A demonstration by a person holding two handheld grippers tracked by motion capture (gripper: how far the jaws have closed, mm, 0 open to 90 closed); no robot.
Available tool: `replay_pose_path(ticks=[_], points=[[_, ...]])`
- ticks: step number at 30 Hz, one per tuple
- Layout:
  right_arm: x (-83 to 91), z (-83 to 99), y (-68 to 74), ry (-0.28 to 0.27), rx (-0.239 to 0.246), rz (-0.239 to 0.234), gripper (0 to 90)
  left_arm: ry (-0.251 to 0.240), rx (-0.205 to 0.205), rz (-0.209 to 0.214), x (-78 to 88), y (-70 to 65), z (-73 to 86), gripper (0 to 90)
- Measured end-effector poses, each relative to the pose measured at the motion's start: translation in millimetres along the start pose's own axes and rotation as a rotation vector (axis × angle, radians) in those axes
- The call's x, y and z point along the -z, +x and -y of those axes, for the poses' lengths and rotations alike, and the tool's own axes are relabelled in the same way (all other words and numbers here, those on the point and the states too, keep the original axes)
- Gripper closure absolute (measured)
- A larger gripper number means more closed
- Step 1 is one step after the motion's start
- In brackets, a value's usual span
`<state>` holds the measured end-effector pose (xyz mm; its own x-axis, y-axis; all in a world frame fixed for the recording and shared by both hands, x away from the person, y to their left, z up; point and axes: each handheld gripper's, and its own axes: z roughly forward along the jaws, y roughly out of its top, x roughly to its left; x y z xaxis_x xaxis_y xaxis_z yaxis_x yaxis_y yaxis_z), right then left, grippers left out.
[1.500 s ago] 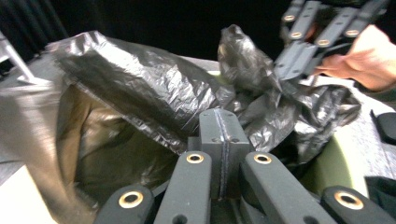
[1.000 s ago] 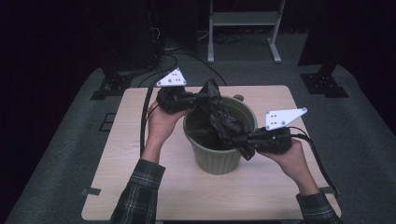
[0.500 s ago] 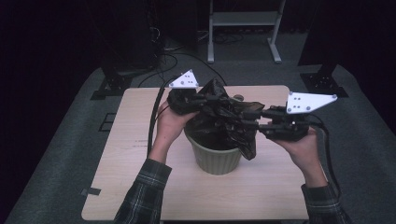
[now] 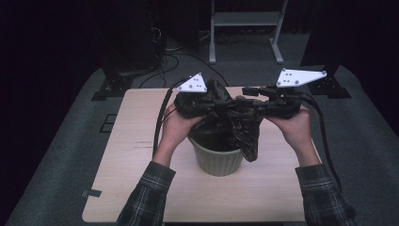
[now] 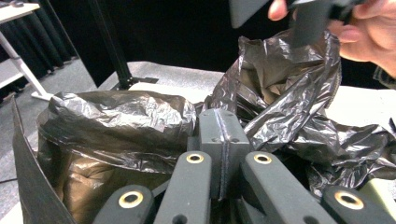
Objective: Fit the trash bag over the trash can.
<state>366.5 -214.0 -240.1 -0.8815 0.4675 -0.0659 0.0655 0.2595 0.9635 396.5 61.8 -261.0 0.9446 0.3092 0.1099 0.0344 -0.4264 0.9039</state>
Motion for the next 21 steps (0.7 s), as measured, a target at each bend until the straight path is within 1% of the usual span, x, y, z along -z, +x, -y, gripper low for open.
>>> replay_pose_path(ticks=[3, 4, 5, 7, 9, 11, 12, 13, 15, 16, 17, 18, 19, 20, 21], points=[[-1.6, -1.4, -5.9, -0.014, -0.009, -0.003, 55.8, -0.006, 0.002, 0.000, -0.1, -0.3, -0.3, 89.8], [-3.1, -1.9, -7.8, -0.003, -0.013, -0.012, 55.5, -0.010, 0.004, -0.001, -0.1, -0.5, -0.5, 89.8], [-5.1, -2.0, -8.8, 0.011, -0.016, -0.017, 55.5, -0.014, 0.004, -0.001, 0.0, -0.4, -0.8, 89.8], [-9.7, -0.9, -9.5, 0.043, -0.012, -0.041, 55.5, -0.020, 0.008, -0.002, 1.0, -0.1, -1.4, 89.8], [-14.2, 1.8, -9.2, 0.086, 0.000, -0.029, 55.5, -0.025, 0.007, 0.003, 1.8, 0.6, -2.2, 89.8], [-18.5, 5.3, -10.1, 0.119, -0.002, -0.029, 57.2, -0.032, 0.007, 0.005, 1.7, 0.4, -3.0, 89.8], [-20.6, 7.0, -10.8, 0.129, -0.006, -0.031, 67.8, -0.035, 0.006, 0.006, 1.8, 0.0, -3.3, 89.8], [-22.3, 8.8, -11.4, 0.146, -0.007, -0.050, 74.7, -0.040, 0.007, 0.006, 1.9, -0.5, -3.6, 89.8], [-25.8, 11.7, -10.4, 0.167, 0.000, -0.050, 89.5, -0.048, 0.013, 0.008, 1.7, -1.3, -3.5, 89.7], [-26.8, 12.7, -10.0, 0.171, -0.001, -0.049, 89.8, -0.060, 0.021, -0.013, 1.9, -1.4, -3.3, 83.4], [-27.6, 13.2, -10.7, 0.171, -0.010, -0.044, 89.9, -0.068, 0.032, -0.012, 3.2, -1.2, -2.8, 73.5], [-27.6, 13.5, -11.3, 0.171, -0.019, -0.037, 90.0, -0.083, 0.037, -0.009, 5.0, -1.8, -2.2, 71.8], [-27.2, 13.3, -12.1, 0.170, -0.021, -0.024, 90.0, -0.094, 0.038, -0.019, 7.2, -2.4, -1.8, 69.4], [-25.9, 12.8, -12.7, 0.166, -0.024, -0.002, 90.0, -0.101, 0.046, -0.035, 9.3, -3.3, -1.5, 65.8], [-24.0, 12.3, -13.5, 0.158, -0.030, 0.010, 90.0, -0.104, 0.054, -0.041, 11.1, -3.3, -0.8, 61.8]])
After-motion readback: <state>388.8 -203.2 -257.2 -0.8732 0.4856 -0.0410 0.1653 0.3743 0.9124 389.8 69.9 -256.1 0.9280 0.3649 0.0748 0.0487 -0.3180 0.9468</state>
